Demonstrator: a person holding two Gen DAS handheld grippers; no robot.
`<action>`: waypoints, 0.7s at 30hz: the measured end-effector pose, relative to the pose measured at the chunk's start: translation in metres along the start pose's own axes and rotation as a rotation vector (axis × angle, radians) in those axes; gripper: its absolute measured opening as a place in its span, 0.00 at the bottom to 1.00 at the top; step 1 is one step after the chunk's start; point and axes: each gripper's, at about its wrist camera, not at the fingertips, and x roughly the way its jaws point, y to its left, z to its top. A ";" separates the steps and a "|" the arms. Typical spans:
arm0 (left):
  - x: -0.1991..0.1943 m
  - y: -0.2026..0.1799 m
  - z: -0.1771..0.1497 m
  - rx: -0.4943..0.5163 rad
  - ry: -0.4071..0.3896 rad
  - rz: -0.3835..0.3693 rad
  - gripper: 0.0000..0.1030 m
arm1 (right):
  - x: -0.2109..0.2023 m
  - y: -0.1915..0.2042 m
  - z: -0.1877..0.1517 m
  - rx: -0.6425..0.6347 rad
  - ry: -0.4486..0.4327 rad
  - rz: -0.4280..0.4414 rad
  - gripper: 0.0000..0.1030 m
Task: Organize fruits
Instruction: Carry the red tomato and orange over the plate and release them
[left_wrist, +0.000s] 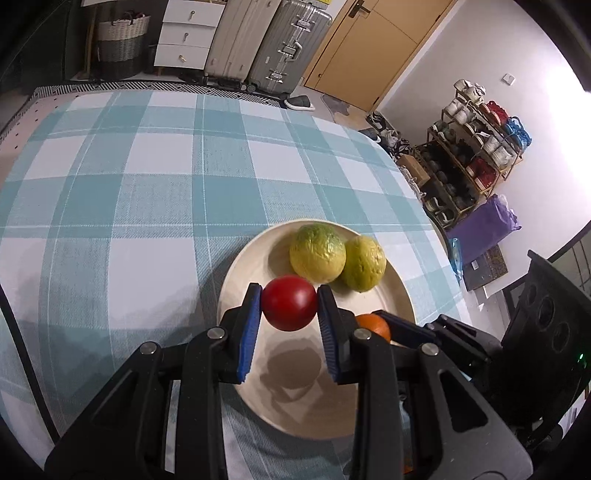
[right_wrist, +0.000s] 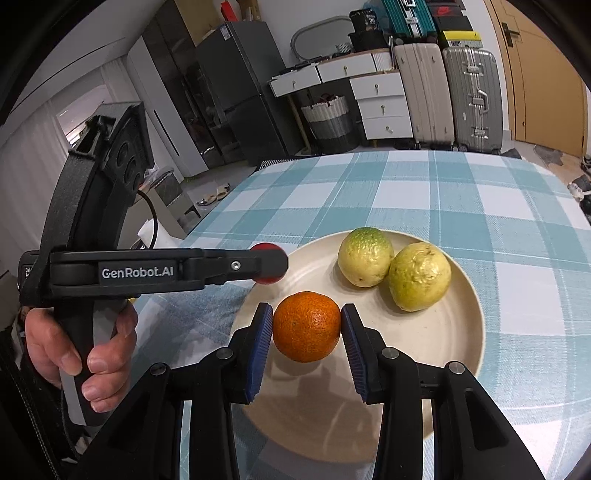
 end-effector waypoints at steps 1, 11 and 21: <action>0.002 0.001 0.002 0.001 0.001 0.003 0.26 | 0.002 0.000 0.001 -0.002 0.002 -0.001 0.38; 0.030 0.004 0.014 -0.022 0.034 -0.004 0.26 | 0.028 -0.001 0.005 0.011 0.050 0.008 0.38; 0.047 0.002 0.026 -0.041 0.053 -0.026 0.28 | 0.048 -0.004 0.015 0.018 0.076 -0.005 0.39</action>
